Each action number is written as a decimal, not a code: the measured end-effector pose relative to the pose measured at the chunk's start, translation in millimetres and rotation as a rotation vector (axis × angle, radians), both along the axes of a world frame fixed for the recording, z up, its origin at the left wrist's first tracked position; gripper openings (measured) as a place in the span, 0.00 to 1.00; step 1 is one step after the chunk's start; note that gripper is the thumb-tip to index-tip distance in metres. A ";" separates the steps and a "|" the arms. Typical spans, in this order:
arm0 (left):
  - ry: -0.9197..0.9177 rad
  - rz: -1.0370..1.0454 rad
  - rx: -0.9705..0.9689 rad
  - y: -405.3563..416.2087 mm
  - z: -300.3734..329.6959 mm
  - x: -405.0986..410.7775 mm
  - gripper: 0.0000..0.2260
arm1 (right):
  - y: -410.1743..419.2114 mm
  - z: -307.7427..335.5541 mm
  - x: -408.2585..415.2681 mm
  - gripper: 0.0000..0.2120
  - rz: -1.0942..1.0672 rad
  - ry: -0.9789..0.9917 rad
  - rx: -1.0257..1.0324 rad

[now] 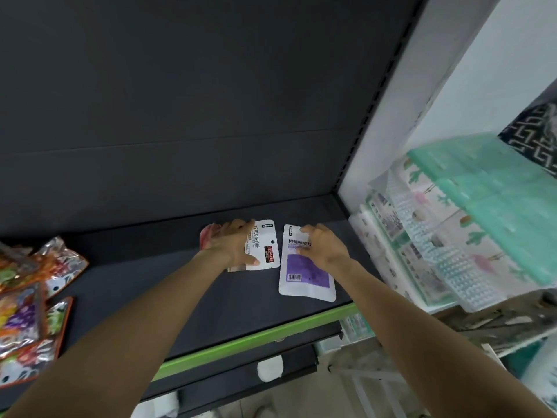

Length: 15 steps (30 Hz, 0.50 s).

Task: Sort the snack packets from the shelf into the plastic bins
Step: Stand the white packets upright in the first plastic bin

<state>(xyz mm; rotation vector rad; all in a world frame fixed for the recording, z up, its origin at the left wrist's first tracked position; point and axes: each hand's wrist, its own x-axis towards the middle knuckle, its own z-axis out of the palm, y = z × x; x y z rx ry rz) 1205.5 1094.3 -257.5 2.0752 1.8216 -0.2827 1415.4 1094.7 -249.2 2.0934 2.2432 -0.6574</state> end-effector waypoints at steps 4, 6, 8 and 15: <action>-0.077 0.182 0.018 1.2 12.7 1.2 0.39 | 6.1 2.1 1.6 0.37 -0.004 0.042 -0.111; -0.231 0.295 0.049 2.5 15.8 -3.3 0.27 | 7.5 4.5 -0.3 0.39 0.024 -0.017 -0.099; -0.378 0.324 0.004 0.4 18.7 -7.4 0.16 | 8.1 6.5 -2.5 0.36 0.021 -0.068 -0.060; -0.571 0.419 0.132 -24.1 50.4 -25.6 0.08 | 3.7 40.7 -16.7 0.07 0.014 0.065 0.129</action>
